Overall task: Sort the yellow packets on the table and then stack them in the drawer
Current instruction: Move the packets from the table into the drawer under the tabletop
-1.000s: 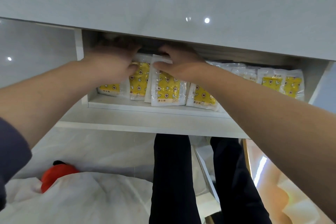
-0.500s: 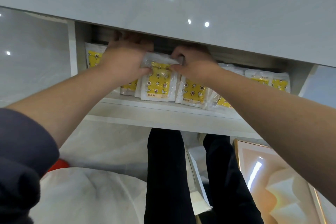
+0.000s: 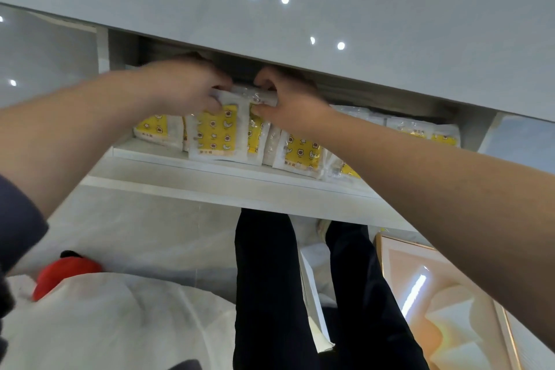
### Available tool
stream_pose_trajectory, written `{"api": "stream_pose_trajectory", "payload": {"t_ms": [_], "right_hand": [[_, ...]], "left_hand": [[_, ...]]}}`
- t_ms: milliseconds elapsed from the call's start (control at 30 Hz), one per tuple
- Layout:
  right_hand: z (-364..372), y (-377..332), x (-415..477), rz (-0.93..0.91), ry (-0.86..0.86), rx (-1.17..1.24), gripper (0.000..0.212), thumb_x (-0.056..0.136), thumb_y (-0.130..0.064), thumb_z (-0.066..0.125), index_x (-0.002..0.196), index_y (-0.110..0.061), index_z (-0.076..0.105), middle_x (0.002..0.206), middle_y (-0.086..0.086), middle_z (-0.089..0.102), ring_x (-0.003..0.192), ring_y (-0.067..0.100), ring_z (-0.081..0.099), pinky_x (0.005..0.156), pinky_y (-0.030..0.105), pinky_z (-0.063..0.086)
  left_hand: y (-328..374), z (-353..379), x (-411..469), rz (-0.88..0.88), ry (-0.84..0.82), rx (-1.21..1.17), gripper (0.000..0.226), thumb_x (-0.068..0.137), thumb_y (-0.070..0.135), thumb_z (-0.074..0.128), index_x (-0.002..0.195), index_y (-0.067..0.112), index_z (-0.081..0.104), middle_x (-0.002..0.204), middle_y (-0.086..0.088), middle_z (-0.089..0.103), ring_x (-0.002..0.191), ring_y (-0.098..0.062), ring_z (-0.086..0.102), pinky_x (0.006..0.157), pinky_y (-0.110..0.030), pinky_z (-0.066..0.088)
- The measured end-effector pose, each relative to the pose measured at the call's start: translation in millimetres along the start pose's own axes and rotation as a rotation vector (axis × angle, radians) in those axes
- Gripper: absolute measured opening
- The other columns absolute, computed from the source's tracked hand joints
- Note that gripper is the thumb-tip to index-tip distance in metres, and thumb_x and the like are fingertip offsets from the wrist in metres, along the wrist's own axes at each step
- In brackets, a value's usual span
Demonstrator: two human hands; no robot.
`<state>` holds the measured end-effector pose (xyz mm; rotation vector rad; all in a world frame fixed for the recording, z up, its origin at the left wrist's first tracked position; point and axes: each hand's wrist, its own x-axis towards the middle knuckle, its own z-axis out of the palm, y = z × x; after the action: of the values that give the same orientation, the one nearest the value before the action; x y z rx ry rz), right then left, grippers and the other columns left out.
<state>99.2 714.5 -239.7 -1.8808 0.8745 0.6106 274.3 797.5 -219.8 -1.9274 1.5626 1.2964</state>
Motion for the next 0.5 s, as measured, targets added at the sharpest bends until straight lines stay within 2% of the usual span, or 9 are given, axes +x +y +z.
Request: {"api": "stream_pose_trajectory", "payload": {"t_ms": [100, 233, 300, 400, 500], "right_hand": [[-4, 5, 2, 0.044, -0.038, 0.017, 0.054, 0.09, -0.043, 0.063, 0.137, -0.032, 0.039, 0.137, -0.005, 0.05, 0.109, 0.017, 0.055, 0.092, 0.032, 0.048], [-4, 6, 2, 0.04, -0.077, -0.024, 0.058, 0.089, -0.042, 0.064, 0.139, -0.032, 0.036, 0.135, -0.003, 0.05, 0.105, 0.019, 0.057, 0.091, 0.035, 0.051], [-1, 6, 4, 0.018, -0.101, -0.047, 0.063, 0.087, -0.042, 0.066, 0.141, -0.032, 0.034, 0.135, -0.003, 0.05, 0.106, 0.019, 0.056, 0.089, 0.034, 0.051], [4, 7, 8, -0.007, -0.112, -0.127, 0.075, 0.084, -0.048, 0.068, 0.146, -0.032, 0.028, 0.14, -0.001, 0.045, 0.117, 0.022, 0.051, 0.091, 0.033, 0.046], [10, 8, 13, -0.038, -0.078, -0.265, 0.082, 0.081, -0.054, 0.067, 0.148, -0.028, 0.026, 0.149, -0.001, 0.034, 0.132, 0.025, 0.039, 0.105, 0.039, 0.035]], "left_hand": [[-21, -3, 1, -0.065, -0.057, 0.032, 0.048, 0.09, 0.039, 0.063, 0.133, 0.022, 0.053, 0.132, -0.007, 0.056, 0.116, -0.03, 0.051, 0.094, -0.035, 0.042], [-30, 12, 3, -0.024, 0.046, 0.071, 0.04, 0.095, 0.032, 0.055, 0.132, 0.016, 0.055, 0.135, -0.011, 0.053, 0.122, -0.032, 0.048, 0.098, -0.038, 0.037], [-30, 18, 3, -0.014, 0.124, 0.079, 0.044, 0.094, 0.035, 0.057, 0.134, 0.016, 0.053, 0.139, -0.011, 0.049, 0.127, -0.031, 0.043, 0.104, -0.039, 0.033], [-34, 26, 2, -0.048, 0.216, 0.088, 0.061, 0.087, 0.049, 0.06, 0.138, 0.02, 0.043, 0.144, -0.012, 0.042, 0.132, -0.034, 0.038, 0.108, -0.048, 0.03], [-28, 29, 1, -0.037, 0.262, 0.076, 0.073, 0.085, 0.056, 0.058, 0.144, 0.02, 0.034, 0.147, -0.015, 0.037, 0.133, -0.039, 0.037, 0.107, -0.054, 0.031]]}}
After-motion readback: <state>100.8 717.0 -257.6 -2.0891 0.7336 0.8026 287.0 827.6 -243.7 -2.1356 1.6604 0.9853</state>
